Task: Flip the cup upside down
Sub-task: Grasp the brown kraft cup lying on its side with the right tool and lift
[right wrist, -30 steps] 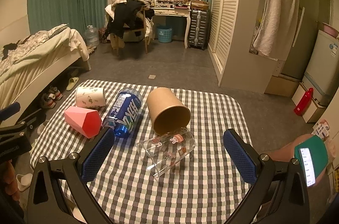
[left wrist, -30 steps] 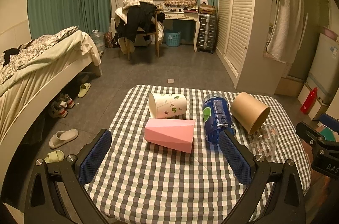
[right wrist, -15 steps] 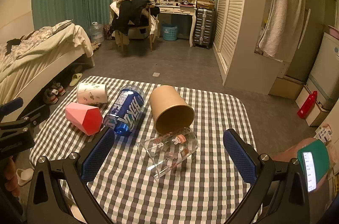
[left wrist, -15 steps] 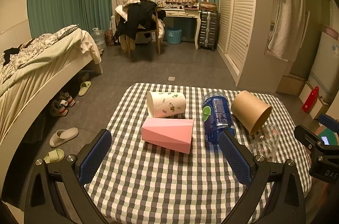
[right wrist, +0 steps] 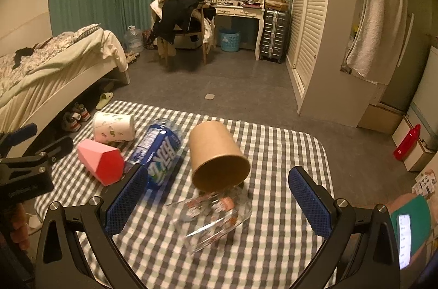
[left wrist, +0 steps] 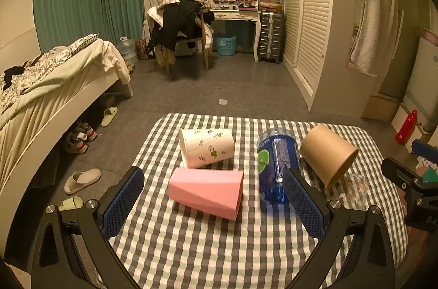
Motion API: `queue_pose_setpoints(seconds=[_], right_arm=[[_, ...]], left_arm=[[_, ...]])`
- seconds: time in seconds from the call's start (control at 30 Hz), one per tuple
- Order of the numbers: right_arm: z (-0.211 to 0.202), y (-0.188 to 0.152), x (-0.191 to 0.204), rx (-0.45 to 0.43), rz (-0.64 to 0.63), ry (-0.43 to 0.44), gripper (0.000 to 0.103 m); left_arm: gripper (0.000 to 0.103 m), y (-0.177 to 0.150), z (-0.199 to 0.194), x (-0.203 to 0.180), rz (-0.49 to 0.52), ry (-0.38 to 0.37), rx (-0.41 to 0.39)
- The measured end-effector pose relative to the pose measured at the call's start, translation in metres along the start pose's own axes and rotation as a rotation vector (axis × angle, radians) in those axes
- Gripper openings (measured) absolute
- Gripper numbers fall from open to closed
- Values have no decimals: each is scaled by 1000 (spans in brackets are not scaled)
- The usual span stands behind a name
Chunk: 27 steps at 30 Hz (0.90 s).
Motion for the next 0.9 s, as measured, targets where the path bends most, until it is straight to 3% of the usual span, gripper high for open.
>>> queue_pose_setpoints(seconds=[0.1,0.27,0.5,0.7,0.9], right_arm=[[22,9,-10,21,-14,4,103],[72,11,-23,128,-27,-3,103],[129,0,-12,288,-49,75,103],[158,-19,-1,405,-71,94,90],[158,-17,6,402,-55,89,84]], left_arm=[[103,5,12,-1,-4,14,10],[103,5,33,0,-15,28,40],[103,-2,54,1,-11,30,84],[103,-8,60,7,-10,28,105],[103,-10,54,13,-21,23,103]])
Point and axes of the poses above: each gripper's, at about its wrist camera, not at the fingertips, and z roughly the way its jaws point, x to its left, y to its top, the point moved 7 cm from there along z, roughly the way its jaws point, and after that the axes turned 9 degrees about z, right-handed, at the moved point
